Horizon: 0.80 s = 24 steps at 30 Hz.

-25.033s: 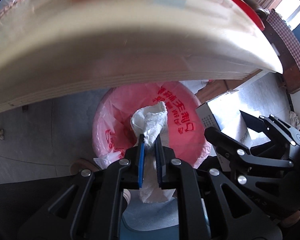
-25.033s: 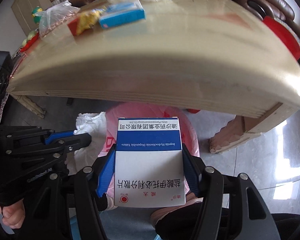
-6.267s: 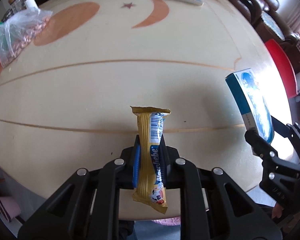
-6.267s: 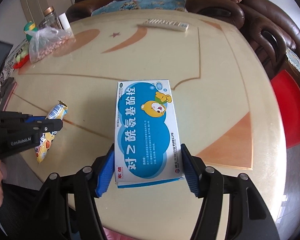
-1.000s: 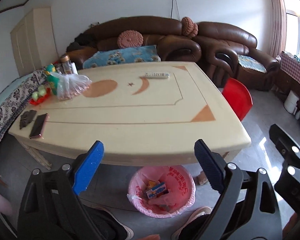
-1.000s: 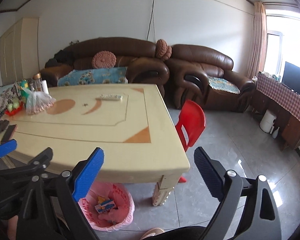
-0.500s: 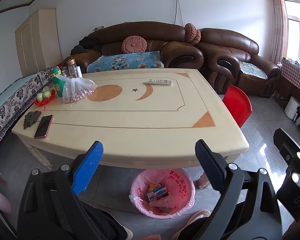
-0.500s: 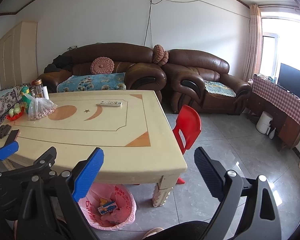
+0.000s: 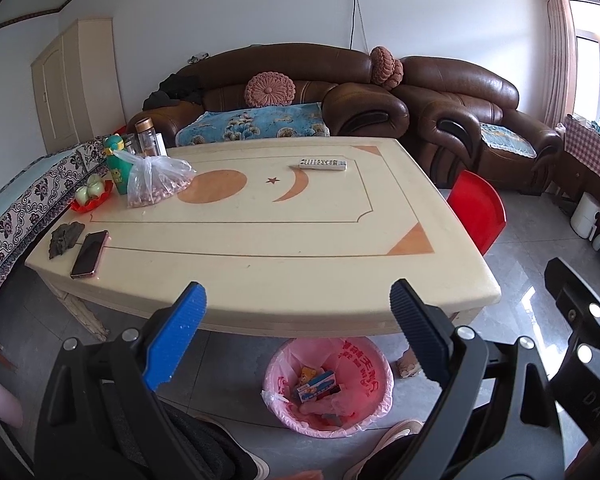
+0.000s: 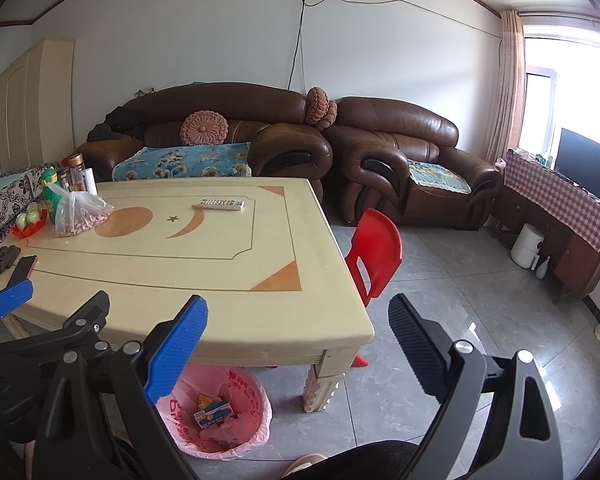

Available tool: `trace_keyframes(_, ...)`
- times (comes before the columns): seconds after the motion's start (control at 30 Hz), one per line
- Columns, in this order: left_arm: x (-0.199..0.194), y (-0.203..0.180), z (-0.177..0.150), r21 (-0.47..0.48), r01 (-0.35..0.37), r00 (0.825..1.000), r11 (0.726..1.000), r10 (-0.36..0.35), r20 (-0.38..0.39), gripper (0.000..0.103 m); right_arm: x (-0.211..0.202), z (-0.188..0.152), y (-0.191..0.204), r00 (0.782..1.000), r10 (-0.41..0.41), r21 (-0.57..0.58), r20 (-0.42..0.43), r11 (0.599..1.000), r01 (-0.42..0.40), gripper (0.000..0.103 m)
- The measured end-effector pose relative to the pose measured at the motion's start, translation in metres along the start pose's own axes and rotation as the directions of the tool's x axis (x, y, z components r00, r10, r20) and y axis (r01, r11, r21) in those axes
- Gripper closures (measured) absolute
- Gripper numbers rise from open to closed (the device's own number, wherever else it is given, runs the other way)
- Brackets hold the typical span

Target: Collect trash

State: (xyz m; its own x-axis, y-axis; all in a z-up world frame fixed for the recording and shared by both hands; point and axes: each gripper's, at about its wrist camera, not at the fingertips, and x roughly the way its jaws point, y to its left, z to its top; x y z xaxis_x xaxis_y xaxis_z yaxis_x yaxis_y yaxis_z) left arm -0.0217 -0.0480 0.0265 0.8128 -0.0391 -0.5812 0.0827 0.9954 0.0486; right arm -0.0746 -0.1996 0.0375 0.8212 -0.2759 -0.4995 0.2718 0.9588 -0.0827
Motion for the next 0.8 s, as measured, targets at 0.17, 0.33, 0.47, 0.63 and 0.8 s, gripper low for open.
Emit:
trace_keyframes(0.17, 0.0003, 0.0008, 0.0002, -0.001, -0.001, 1.0, 1.0, 0.001, 0.0, 0.012, 0.0005, 0.0008, -0.0033, 1.0, -0.004, 0.006, 0.001, 1.0, 0.004, 0.013)
trace_keyframes(0.33, 0.0004, 0.0017, 0.0002, -0.002, -0.002, 1.0, 1.0, 0.002, 0.003, 0.012, 0.0006, 0.0005, -0.0042, 1.0, -0.006, 0.005, 0.0, 1.0, 0.006, 0.013)
trace_keyframes(0.47, 0.0013, 0.0025, -0.0001, -0.005, -0.006, 1.0, 1.0, 0.006, 0.003, 0.012, 0.0011, 0.0007, -0.0039, 1.0, -0.006, 0.004, -0.001, 1.0, 0.006, 0.013)
trace_keyframes(0.63, 0.0014, 0.0028, -0.0001, -0.003, -0.005, 1.0, 1.0, 0.005, 0.003, 0.012, 0.0006, -0.0004, -0.004, 1.0, -0.004, 0.002, 0.0, 1.0, 0.004, 0.013)
trace_keyframes(0.8, 0.0016, 0.0025, 0.0002, -0.004, -0.008, 1.0, 1.0, 0.008, 0.003, 0.012, 0.0011, -0.0001, -0.005, 1.0, -0.004, 0.003, 0.0, 1.0, 0.004, 0.013)
